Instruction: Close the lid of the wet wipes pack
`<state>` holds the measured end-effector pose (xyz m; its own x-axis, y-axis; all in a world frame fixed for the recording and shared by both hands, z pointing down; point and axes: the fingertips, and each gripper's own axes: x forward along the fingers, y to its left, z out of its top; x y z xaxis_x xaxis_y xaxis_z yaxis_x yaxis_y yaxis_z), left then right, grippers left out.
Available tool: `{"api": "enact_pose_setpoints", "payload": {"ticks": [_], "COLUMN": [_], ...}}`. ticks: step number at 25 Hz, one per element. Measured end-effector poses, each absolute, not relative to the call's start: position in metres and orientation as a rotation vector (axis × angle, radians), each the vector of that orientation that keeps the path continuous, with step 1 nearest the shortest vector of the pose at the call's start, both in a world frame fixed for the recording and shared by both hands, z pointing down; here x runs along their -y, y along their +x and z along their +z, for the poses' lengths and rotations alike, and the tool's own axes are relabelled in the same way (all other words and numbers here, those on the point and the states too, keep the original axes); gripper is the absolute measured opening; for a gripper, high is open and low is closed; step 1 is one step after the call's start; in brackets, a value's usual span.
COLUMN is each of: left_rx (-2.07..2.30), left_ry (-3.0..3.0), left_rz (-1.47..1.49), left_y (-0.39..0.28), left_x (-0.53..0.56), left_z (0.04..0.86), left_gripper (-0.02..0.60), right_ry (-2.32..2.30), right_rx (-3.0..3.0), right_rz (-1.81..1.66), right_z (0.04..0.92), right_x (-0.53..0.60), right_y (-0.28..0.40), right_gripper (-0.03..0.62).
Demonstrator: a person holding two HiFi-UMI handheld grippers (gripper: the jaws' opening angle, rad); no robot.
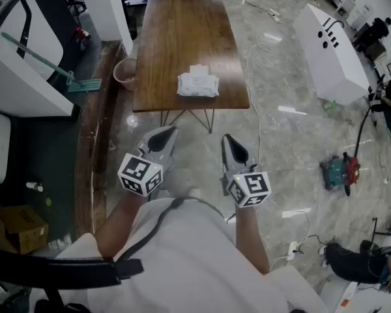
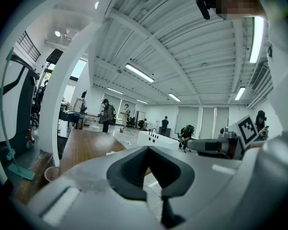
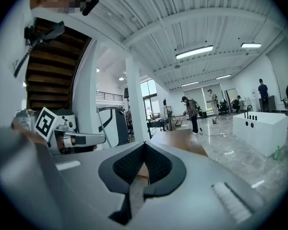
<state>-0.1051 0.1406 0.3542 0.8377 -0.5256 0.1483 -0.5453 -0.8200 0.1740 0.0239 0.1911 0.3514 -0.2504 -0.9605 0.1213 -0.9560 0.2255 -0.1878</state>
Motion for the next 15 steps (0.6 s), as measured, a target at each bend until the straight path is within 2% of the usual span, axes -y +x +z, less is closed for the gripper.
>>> {"api": "enact_pose_setpoints", "payload": {"ticks": [15], "left_rx": [0.782], "left_ry": [2.818], "left_rz": [0.128], "left_y": [-0.126], "left_x": [-0.141], "left_z": [0.356], "left_gripper": [0.002], "right_ry": [-1.904], "right_rx": [-2.402], "right_rz": [-0.412], "right_z": [0.359], "right_x": [-0.196], "right_y": [0.009], "right_gripper": [0.008]}}
